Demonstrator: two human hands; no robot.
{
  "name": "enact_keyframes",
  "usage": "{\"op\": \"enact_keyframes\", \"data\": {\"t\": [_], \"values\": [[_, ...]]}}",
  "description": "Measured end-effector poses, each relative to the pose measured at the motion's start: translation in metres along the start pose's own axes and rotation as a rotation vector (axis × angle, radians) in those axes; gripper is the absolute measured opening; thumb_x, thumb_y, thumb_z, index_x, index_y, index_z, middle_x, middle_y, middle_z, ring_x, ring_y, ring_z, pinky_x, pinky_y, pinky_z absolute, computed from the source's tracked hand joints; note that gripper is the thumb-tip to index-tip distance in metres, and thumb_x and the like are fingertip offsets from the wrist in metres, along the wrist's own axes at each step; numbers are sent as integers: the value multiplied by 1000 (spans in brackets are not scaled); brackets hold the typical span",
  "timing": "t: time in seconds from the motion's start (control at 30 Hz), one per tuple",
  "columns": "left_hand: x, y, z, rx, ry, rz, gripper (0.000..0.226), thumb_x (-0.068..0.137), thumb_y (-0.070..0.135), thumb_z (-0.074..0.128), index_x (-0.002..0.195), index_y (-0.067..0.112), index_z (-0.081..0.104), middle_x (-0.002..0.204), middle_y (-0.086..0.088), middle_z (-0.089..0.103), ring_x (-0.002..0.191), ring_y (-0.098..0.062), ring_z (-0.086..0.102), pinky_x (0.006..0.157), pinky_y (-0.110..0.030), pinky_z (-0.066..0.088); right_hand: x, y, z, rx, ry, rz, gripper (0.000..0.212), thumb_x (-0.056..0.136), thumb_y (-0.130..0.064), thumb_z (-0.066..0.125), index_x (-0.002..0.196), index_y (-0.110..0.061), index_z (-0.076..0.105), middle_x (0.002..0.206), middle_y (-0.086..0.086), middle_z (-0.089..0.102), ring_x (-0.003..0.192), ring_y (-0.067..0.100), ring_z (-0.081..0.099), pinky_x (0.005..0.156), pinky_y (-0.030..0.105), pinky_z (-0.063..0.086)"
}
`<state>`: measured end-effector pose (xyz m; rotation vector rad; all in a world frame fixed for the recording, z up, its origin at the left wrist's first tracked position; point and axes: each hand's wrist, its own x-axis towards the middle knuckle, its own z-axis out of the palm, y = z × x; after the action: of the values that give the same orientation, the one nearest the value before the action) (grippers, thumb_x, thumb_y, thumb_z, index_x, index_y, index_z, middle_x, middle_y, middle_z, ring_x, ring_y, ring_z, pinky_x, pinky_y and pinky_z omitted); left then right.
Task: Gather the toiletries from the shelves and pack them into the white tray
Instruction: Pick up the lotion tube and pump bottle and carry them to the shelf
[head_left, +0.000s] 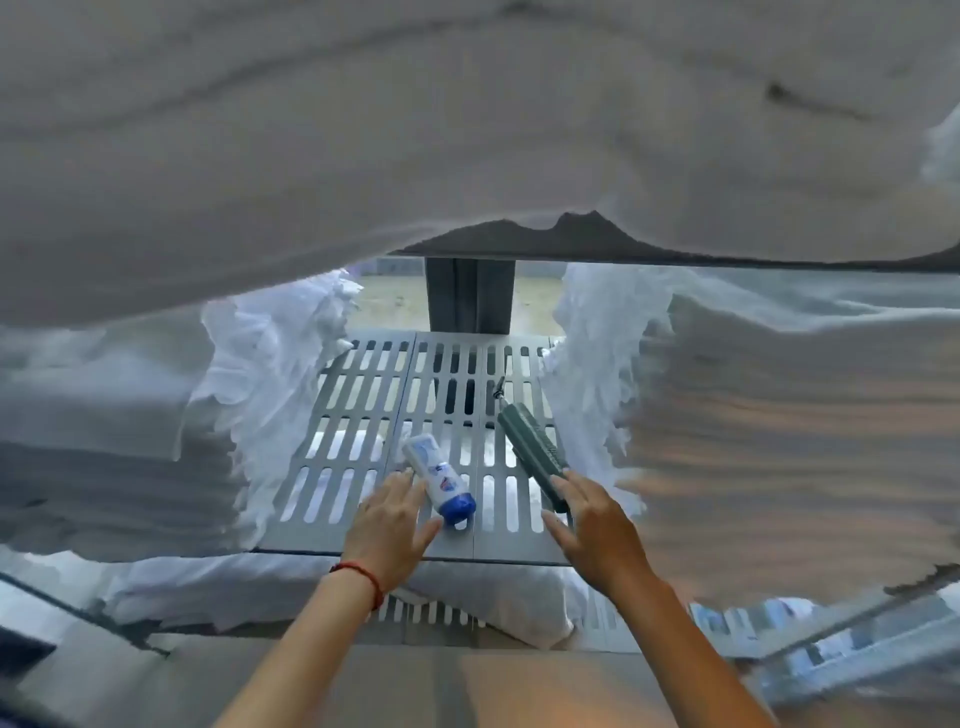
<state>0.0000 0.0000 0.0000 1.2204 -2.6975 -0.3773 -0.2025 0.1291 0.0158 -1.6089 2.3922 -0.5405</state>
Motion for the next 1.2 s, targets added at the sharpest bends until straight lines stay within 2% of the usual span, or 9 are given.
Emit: {"op": "enact_keyframes", "data": {"t": [0.13,0.27,0.4,0.53,0.63,0.8,1.0,1.13,1.2], "values": [[34,-12,46,-99,18,-164,56,91,40,43,137,12,28,147,-12,28,136,-24,22,110,-37,23,41,19,35,26,15,15,46,90,-25,54,132,-9,45,138,12,45,127,26,41,105,36,34],[72,-13,85,-169,112,-246,56,91,37,45,137,9,29,142,-14,34,131,-27,29,107,-38,29,79,37,67,-9,62,27,46,89,-24,55,131,-8,45,138,14,44,124,30,43,100,42,38],[100,-13,110,-231,162,-312,57,91,33,48,137,8,26,145,-15,28,129,-27,27,105,-34,27,111,52,86,-64,99,46,48,90,-27,53,133,-8,43,136,16,44,124,32,41,101,43,36],[114,-19,129,-196,127,-311,63,89,39,48,138,9,23,150,-15,16,138,-27,12,112,-37,21,127,64,98,-125,10,87,54,94,-35,42,142,-18,25,148,9,28,130,27,33,103,38,32],[114,-24,132,-198,115,-281,61,87,37,52,136,9,27,151,-15,14,139,-28,10,111,-39,23,127,68,103,-152,-20,109,58,95,-37,40,145,-23,16,151,4,21,122,28,40,96,39,38],[110,-40,121,-231,9,-182,64,89,29,53,140,10,20,153,-10,6,140,-24,5,110,-37,20,109,55,113,-138,23,148,58,94,-38,42,144,-22,18,150,5,23,112,31,46,90,40,42],[103,-60,107,-243,-112,-110,68,88,28,54,141,9,16,153,-7,4,139,-21,13,110,-32,21,87,36,122,-68,84,185,57,89,-33,53,140,-18,31,143,11,37,111,34,50,89,43,46],[104,-54,114,-248,-6,-161,64,86,26,58,139,11,25,152,-7,15,133,-26,27,106,-36,29,94,35,117,-45,53,211,58,91,-37,47,142,-21,23,144,7,30,114,30,47,90,39,44],[105,-49,121,-271,84,-239,63,82,28,63,135,9,33,148,-9,26,124,-28,38,99,-40,39,102,36,114,-34,25,233,60,90,-41,46,142,-24,20,143,5,30,116,28,46,89,39,44]]}}
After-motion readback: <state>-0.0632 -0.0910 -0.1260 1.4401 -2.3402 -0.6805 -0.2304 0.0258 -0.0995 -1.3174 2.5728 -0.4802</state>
